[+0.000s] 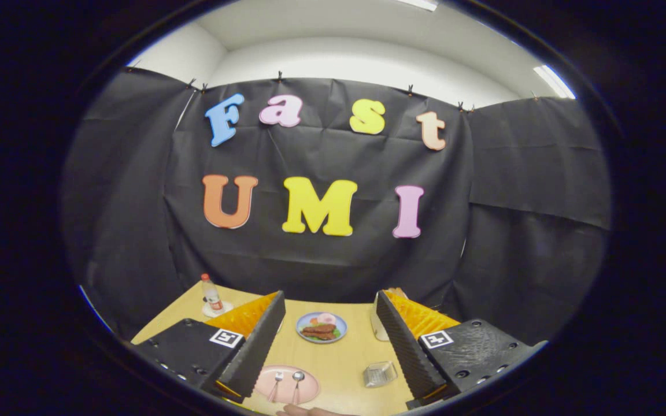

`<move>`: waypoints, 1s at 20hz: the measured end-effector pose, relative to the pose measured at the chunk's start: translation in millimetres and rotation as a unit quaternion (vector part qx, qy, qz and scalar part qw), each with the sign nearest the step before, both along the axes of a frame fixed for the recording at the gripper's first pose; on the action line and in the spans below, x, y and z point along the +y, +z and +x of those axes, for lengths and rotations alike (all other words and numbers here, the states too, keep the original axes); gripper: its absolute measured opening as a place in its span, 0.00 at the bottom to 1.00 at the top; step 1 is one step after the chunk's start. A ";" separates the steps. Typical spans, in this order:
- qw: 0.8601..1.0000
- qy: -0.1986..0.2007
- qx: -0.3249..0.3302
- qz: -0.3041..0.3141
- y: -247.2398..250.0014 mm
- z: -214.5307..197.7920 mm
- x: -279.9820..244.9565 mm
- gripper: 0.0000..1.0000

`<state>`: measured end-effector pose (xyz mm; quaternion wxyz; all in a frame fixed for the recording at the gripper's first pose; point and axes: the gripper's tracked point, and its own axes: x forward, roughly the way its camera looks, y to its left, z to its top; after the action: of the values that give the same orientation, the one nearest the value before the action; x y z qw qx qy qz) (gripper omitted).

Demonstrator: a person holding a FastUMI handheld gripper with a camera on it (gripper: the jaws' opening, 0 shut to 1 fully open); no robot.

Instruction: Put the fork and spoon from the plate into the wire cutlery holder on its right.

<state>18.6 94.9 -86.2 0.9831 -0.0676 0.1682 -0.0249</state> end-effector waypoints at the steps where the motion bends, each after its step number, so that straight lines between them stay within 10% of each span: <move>1: 1.000 0.002 0.020 0.002 -19.8 0.4 4.4 0.95; 20: 0.930 -0.030 0.365 -0.032 -353.1 -23.7 8.9 0.93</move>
<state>-5.1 103.8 -439.3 0.8502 -0.0983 0.5161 -0.0334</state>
